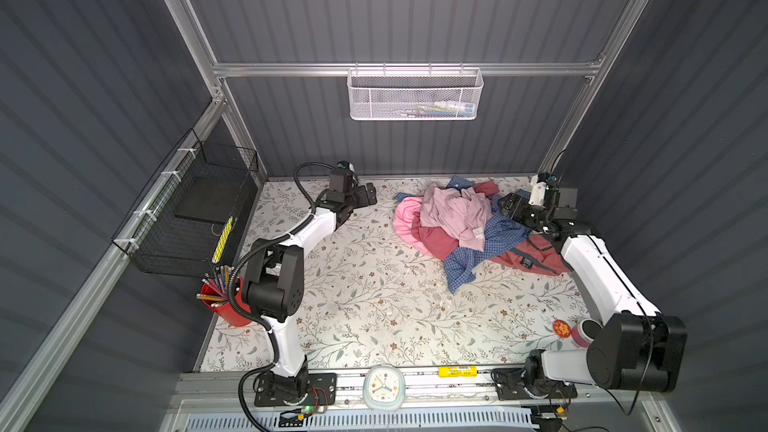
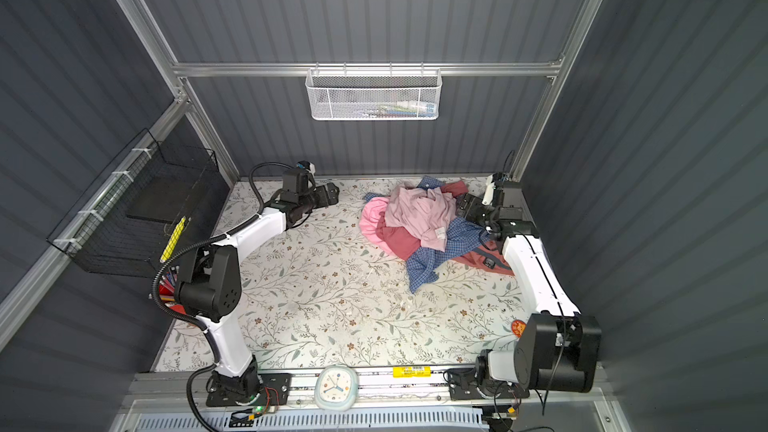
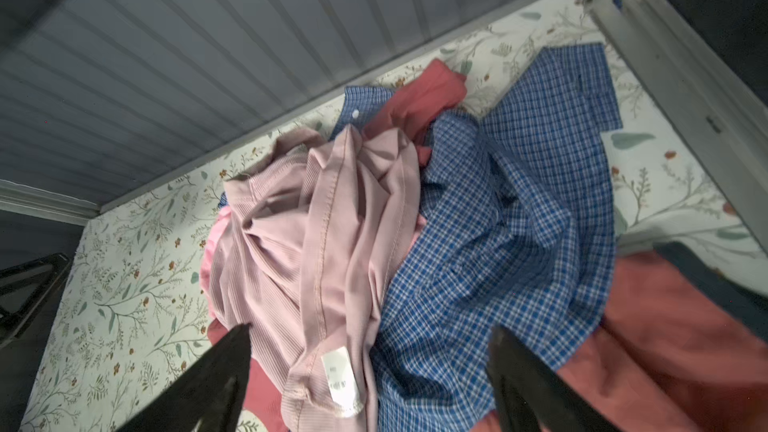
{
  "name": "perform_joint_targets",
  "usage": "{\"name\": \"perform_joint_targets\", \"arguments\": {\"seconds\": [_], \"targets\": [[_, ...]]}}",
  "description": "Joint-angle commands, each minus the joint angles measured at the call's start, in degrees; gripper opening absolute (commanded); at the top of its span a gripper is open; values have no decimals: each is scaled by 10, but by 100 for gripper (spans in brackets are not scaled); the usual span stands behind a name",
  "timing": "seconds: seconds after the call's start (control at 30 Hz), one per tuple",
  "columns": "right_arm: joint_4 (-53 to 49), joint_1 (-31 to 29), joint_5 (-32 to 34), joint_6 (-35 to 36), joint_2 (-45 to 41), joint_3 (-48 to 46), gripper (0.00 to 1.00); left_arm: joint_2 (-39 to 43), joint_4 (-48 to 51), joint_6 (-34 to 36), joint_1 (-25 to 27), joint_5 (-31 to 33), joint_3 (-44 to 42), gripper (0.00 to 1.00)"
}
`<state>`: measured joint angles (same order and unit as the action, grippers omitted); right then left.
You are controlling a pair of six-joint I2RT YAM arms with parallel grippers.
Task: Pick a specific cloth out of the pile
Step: 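Reach the left gripper to the pile while the right gripper moves to its far edge, then close the left gripper on the rose-red sweater while the right gripper presses the pile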
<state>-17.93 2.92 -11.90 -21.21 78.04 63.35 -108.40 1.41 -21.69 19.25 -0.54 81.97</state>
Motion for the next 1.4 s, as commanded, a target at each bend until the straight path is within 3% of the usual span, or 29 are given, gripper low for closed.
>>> {"name": "perform_joint_targets", "arguments": {"seconds": [0.0, 0.43, 0.73, 1.37], "targets": [[-59, -11, 13, -20, 1, 9, 85, -12, 21, -6, 21, -33, -5, 98], [-18, -63, -8, -33, 40, 8, 85, 22, 104, 19, 86, -175, -46, 94], [0, -63, -27, -33, 57, 15, 86, -14, 122, 9, 114, -267, -16, 83], [-4, -63, -16, 1, 47, 17, 89, -88, 165, 2, 141, -302, 72, 67]]}}
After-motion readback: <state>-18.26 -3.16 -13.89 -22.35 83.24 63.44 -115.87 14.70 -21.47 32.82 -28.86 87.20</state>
